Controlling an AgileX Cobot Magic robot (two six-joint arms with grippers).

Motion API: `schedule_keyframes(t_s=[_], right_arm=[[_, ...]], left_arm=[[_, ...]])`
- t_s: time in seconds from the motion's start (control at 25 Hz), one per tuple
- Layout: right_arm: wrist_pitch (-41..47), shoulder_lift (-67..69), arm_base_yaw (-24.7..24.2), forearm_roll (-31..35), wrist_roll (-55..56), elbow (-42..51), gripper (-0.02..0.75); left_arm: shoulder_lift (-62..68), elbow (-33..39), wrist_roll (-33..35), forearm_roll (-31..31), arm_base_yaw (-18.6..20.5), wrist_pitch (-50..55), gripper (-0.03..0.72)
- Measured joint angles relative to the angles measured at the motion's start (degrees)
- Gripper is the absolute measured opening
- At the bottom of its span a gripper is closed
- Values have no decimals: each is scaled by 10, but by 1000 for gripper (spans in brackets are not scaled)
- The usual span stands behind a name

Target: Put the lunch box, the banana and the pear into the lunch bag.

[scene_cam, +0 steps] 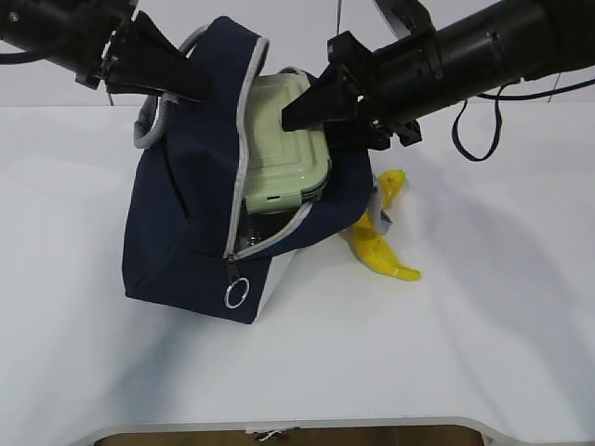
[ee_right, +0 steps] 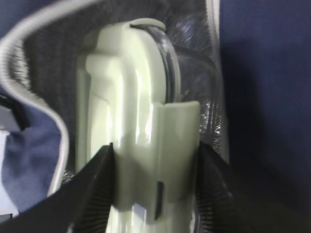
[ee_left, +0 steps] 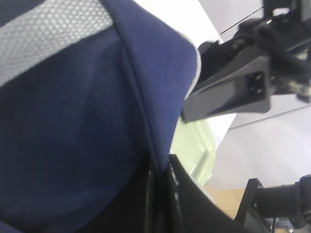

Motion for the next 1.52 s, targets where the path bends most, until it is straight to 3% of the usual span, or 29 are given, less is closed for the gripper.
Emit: schedule_keyframes(t_s=[0.52, 0.96, 1.52], right_arm=[[-67, 79, 56, 25, 0, -29, 382], [-88, 141, 58, 65, -1, -41, 382], [-85, 212, 70, 94, 0, -79, 382]], left_arm=[[0, 0, 23, 16, 0, 24, 1], [1, 0, 25, 84, 0, 2, 1], [26, -1, 27, 89, 0, -3, 0]])
